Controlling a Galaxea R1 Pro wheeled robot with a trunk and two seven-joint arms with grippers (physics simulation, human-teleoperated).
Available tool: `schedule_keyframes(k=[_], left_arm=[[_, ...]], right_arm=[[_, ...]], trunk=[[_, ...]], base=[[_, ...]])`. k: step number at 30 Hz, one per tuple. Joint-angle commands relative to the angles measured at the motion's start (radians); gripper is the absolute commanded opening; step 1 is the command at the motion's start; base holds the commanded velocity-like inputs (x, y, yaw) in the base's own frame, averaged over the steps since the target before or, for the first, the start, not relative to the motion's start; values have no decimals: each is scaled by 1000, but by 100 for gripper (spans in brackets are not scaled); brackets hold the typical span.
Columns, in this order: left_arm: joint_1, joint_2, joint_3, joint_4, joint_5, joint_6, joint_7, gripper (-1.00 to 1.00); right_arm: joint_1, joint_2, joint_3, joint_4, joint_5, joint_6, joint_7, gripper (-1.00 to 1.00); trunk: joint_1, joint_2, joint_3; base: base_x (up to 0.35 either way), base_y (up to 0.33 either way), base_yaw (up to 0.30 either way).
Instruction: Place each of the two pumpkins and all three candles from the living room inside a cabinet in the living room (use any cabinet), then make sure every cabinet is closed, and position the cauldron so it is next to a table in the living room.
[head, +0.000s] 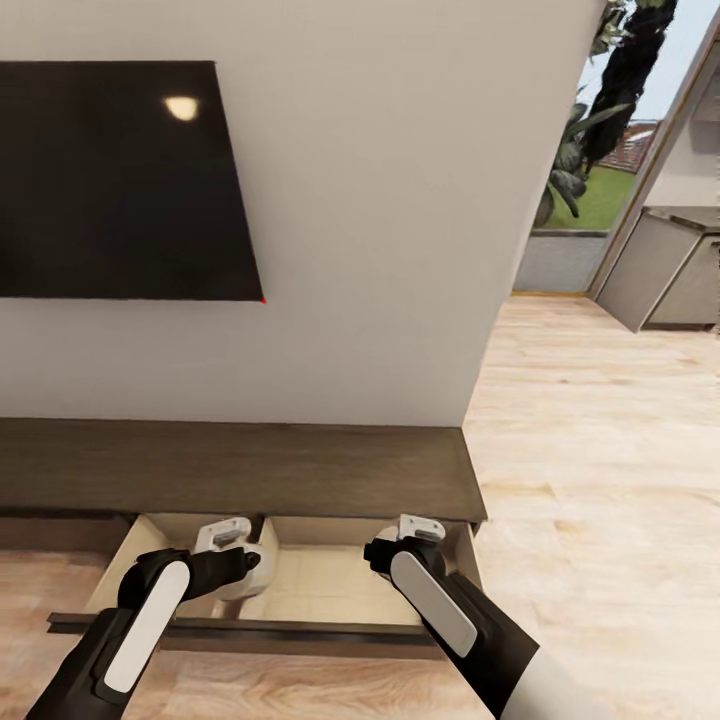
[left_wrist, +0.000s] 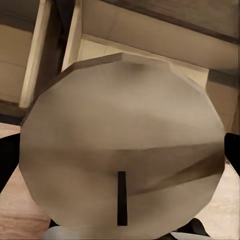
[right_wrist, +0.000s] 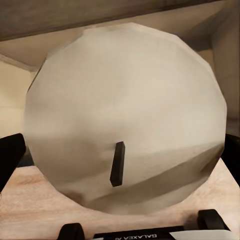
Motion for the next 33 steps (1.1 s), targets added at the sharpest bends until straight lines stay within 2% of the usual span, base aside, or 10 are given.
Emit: schedule_keyframes(k=[1,13,17,19,22,24,28,33], left_arm=[[-1,1,-2,-1,9,2,10,-100],[-1,0,-6,-9,9,2,8,-100],[-1,-2,-14,-8,9,2,9,-100],[-1,-2,-17,-7,9,2,10,-100],[-1,-3,-29,-6,9,2,12,-100],[-1,-3,-59,-3,9,2,18,-100],[-1,-4,-103,0,8,0,21,-100],[-1,-4,-115,0,8,0,21,-100]], right_arm=[[-1,0,1,-1,-5,3,-6,-100],[-1,0,1,2,-6,3,-5,-100],[-1,7,2,11,-9,2,0,-100],[-1,22,5,48,-10,1,20,-100],[-2,83,21,168,-8,-5,82,-100],[-4,115,32,217,-8,-7,115,-100],[-5,126,39,235,-8,-8,132,-100],[-6,126,42,232,-6,-9,148,-100]], trunk=[[1,-1,-1],[1,-1,-1],[1,-1,-1],[1,-1,-1],[1,-1,-1],[1,-1,-1],[1,-1,-1],[1,-1,-1]], base=[[246,-14,-37],[185,-28,-4],[51,-33,0],[11,-71,0],[4,-36,0],[1,-10,0],[0,-2,0],[-14,97,0]])
